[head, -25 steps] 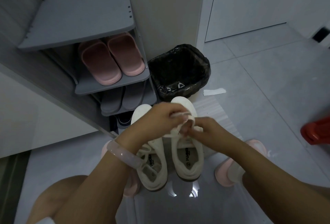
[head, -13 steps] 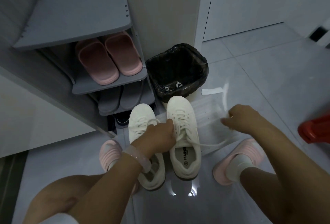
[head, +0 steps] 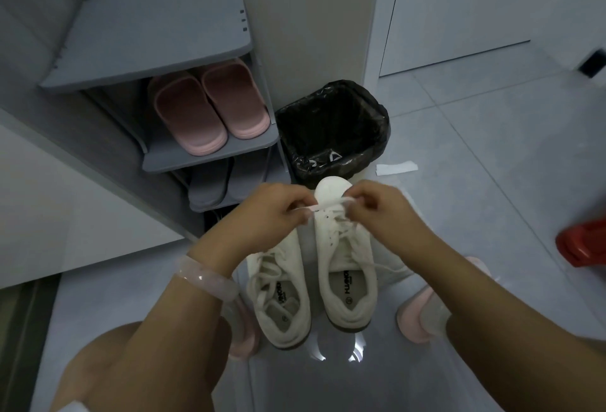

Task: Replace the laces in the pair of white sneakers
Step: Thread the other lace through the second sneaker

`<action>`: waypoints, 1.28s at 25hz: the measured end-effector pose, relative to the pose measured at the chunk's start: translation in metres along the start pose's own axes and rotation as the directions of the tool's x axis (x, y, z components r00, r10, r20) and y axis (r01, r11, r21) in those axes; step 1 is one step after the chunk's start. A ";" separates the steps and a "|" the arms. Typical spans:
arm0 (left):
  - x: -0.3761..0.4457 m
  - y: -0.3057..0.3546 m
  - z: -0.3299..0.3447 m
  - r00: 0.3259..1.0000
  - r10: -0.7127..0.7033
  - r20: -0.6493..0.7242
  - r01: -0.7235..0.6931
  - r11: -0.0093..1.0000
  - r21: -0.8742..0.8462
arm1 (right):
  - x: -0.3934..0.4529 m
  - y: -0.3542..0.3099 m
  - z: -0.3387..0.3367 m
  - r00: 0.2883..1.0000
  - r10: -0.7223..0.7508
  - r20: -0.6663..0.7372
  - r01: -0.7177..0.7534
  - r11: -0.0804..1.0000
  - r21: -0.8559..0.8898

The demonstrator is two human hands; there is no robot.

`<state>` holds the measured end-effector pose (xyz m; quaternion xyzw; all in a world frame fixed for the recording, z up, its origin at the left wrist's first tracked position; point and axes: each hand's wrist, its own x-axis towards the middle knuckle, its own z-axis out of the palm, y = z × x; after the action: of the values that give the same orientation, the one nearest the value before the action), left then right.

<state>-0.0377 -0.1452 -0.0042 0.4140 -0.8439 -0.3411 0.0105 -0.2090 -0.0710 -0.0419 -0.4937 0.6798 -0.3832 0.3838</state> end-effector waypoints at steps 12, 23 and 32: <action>0.001 -0.023 0.019 0.940 -0.214 0.267 0.160 0.964 0.212 | 0.007 -0.013 -0.011 0.883 0.454 -0.119 -0.192 0.581 0.791; 0.011 -0.008 0.039 0.962 -0.169 0.214 0.203 0.968 -0.149 | 0.007 -0.009 -0.007 0.986 0.166 -0.004 -0.141 0.851 0.505; 0.021 -0.009 0.061 0.959 -0.270 0.085 0.283 0.920 -0.270 | 0.001 0.024 -0.015 0.953 0.262 0.156 -0.172 0.884 -0.435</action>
<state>-0.0637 -0.1295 -0.0624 0.5152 -0.7205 -0.4642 0.0009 -0.2312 -0.0649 -0.0574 -0.5222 0.7525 -0.1298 0.3799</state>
